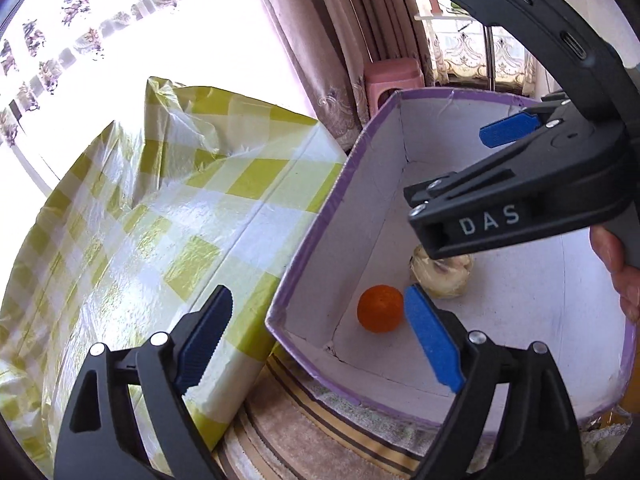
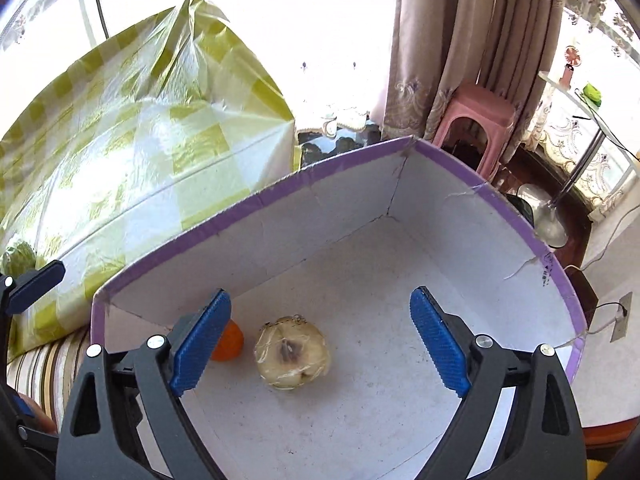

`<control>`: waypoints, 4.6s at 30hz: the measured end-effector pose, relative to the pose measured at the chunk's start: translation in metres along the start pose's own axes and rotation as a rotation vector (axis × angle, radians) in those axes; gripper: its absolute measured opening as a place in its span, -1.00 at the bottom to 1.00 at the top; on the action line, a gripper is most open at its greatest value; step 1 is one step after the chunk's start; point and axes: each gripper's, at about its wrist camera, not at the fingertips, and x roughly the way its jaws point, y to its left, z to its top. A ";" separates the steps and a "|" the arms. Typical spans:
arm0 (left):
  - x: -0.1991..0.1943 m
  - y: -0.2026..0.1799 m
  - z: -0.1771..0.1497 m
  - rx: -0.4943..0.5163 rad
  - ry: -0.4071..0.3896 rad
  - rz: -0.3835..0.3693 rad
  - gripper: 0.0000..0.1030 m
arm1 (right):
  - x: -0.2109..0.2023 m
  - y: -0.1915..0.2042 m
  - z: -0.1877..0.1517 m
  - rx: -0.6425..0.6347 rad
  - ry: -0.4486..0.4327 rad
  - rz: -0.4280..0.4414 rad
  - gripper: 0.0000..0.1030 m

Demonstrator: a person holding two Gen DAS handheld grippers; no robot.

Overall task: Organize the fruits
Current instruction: 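Move both open tools back over the fruits on the table, then grasp a dark dried fruit with the left tool while the right tool grasps the bagged green cabbage, then carry the dark fruit and green cabbage into the box and open both tools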

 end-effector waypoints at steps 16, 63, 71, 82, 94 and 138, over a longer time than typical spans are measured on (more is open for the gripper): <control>-0.105 0.103 -0.063 -0.430 -0.202 0.060 0.73 | -0.062 0.070 -0.010 0.006 -0.178 0.269 0.74; -0.132 0.276 -0.286 -1.113 0.070 0.188 -0.01 | -0.014 0.283 -0.016 -0.134 -0.037 0.583 0.70; -0.128 0.275 -0.284 -1.102 0.077 0.193 -0.20 | 0.002 0.297 -0.009 -0.112 0.005 0.619 0.64; -0.127 0.276 -0.284 -1.092 0.078 0.201 -0.22 | 0.015 0.308 -0.007 -0.096 0.043 0.657 0.44; -0.127 0.276 -0.284 -1.089 0.078 0.206 -0.23 | 0.015 0.308 -0.008 -0.091 0.048 0.696 0.21; -0.164 0.240 -0.227 -0.926 -0.029 0.300 -0.24 | -0.036 0.212 -0.021 -0.003 -0.024 0.760 0.20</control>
